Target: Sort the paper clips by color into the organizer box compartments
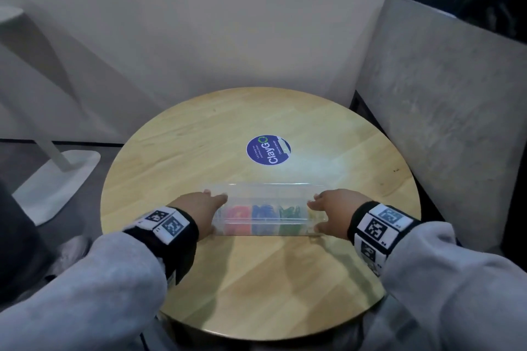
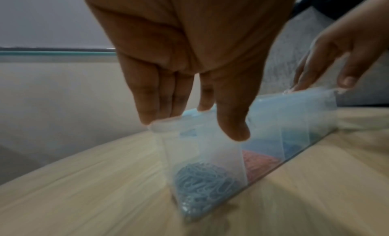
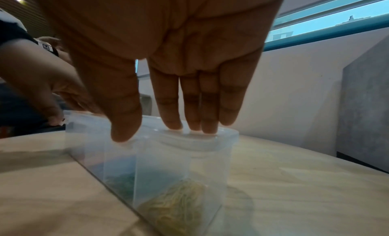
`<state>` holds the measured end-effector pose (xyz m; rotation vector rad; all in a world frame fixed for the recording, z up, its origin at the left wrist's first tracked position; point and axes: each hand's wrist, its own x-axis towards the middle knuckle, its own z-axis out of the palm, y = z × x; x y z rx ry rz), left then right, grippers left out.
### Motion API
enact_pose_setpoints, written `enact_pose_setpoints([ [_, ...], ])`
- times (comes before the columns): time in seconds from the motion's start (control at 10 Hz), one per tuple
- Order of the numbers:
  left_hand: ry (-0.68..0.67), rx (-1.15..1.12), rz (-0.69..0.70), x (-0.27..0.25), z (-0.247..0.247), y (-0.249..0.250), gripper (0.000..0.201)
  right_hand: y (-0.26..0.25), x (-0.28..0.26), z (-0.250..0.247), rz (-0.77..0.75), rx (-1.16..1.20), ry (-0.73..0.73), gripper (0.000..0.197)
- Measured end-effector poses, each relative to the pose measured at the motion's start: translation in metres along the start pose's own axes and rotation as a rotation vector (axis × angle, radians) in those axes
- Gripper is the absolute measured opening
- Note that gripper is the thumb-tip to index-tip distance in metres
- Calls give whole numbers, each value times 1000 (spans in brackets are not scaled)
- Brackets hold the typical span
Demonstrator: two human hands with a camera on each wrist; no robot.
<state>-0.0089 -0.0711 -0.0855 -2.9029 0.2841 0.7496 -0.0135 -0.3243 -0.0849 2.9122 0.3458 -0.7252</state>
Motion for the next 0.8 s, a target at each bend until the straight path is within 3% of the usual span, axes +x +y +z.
enact_pose_setpoints([
  [0.4,72,-52,-28,4,3,-3,70,-26,3,12,116,-15,118,37],
  [0.6,64,-161,3,-18,6,-21,86,-2,-21,12,30,142,60,65],
  [0.7,133,-173,-64,-42,11,-49,80,12,-47,21,75,219,58,61],
  [0.8,111,-234,-98,-70,38,-80,83,28,-78,29,128,280,-9,57],
])
